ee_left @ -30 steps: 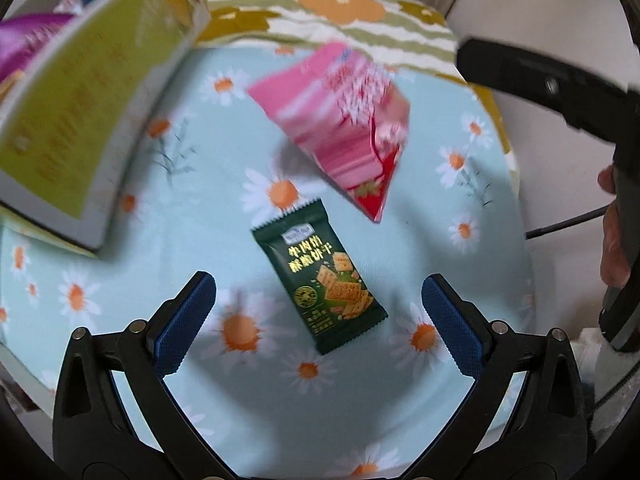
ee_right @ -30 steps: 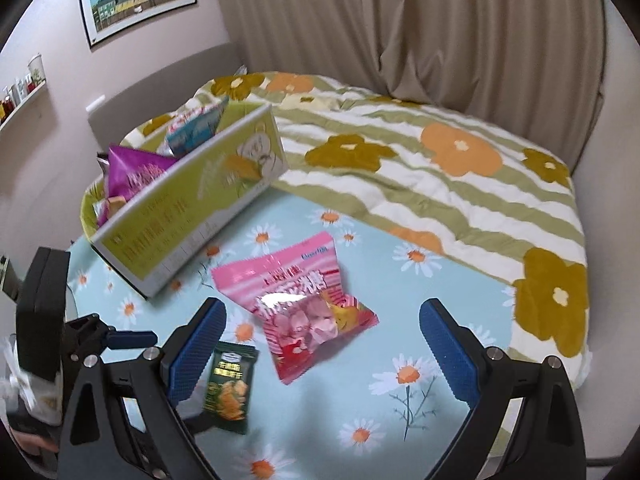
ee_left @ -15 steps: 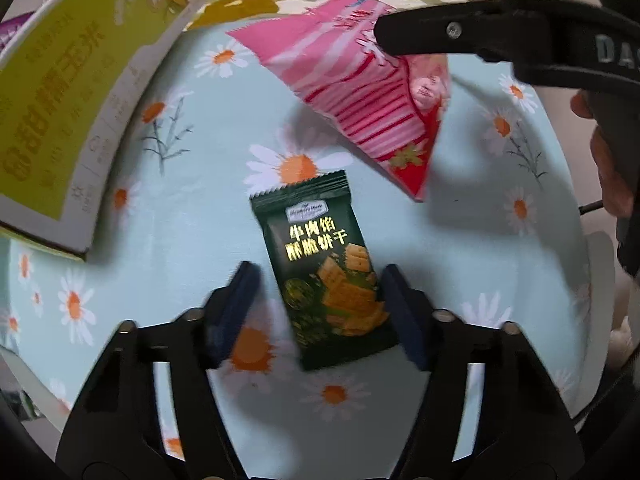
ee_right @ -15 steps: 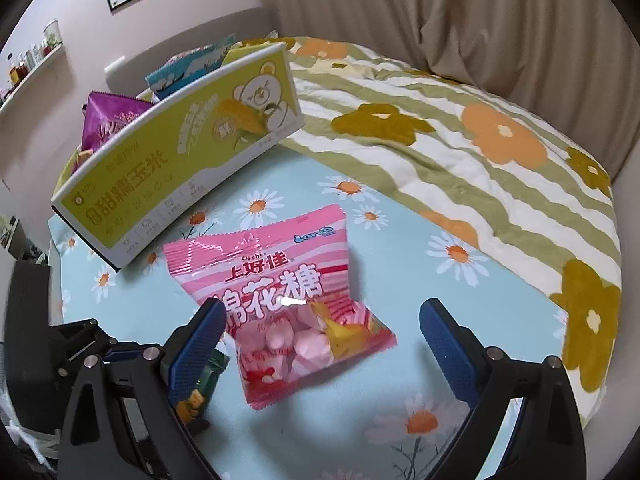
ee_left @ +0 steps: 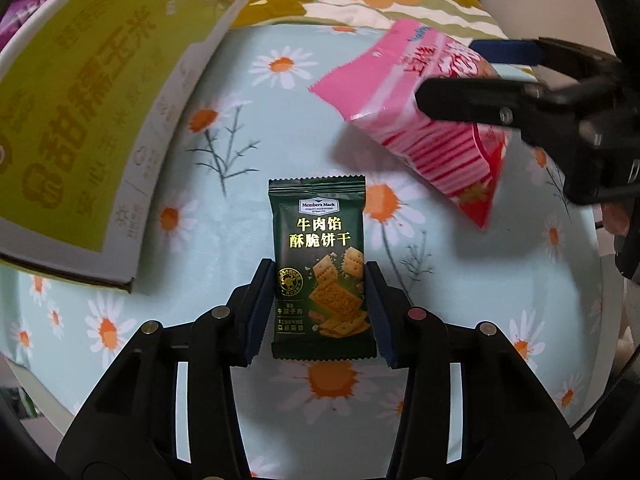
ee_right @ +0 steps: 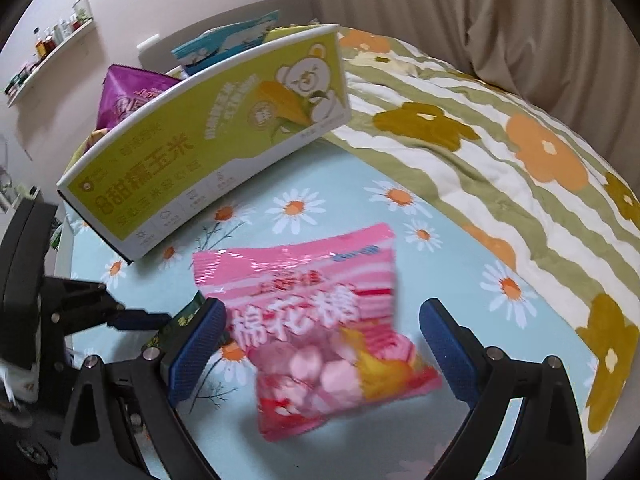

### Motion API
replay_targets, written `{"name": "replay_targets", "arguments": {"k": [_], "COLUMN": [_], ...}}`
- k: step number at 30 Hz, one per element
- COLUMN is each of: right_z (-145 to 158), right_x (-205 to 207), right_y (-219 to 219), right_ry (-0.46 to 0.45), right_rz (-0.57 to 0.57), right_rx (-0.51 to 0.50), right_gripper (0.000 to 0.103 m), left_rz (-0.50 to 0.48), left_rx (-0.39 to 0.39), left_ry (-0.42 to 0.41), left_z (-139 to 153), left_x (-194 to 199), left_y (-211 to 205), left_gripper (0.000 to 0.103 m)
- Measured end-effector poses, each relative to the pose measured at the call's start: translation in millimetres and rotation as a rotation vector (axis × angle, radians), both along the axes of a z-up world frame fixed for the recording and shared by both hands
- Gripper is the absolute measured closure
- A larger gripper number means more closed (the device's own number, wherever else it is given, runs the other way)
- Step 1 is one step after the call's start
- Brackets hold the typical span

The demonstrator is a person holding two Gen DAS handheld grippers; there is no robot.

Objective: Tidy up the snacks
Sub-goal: 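Grasp the green cracker packet with left tool while right tool grasps pink marshmallow bag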

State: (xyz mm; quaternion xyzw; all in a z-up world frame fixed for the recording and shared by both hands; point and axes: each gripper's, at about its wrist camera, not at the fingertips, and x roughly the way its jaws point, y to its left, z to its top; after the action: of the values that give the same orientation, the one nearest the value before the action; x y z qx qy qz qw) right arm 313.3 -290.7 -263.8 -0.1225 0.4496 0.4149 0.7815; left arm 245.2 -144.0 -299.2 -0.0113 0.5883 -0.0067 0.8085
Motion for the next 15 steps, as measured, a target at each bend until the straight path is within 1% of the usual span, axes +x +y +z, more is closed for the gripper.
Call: {"name": "replay_targets", "arguments": {"k": [3,6,11,15], "right_z": [-5,-10,-10,-7], "right_x": [-2,-1,-6,-12], "right_y": [6,8,7,4], "right_ry": [0.0,0.024,0.02,0.014], "right_rz": [0.004,-0.001,0.005,0.008], "right_rx": [-0.023,-0.019,-0.012,0.002], "right_gripper": [0.006,0.006,0.006,0.006], "left_rz": [-0.005,-0.004,-0.006,-0.008], "left_rx": [-0.005,-0.017,-0.042,-0.041], "left_ry": [-0.003,-0.003,0.006,0.008], "left_z": [0,0,1,3], "left_x": [2,2,4,0], "left_y": [3,6,9,15], "left_gripper": [0.062,0.062,0.063,0.063]}}
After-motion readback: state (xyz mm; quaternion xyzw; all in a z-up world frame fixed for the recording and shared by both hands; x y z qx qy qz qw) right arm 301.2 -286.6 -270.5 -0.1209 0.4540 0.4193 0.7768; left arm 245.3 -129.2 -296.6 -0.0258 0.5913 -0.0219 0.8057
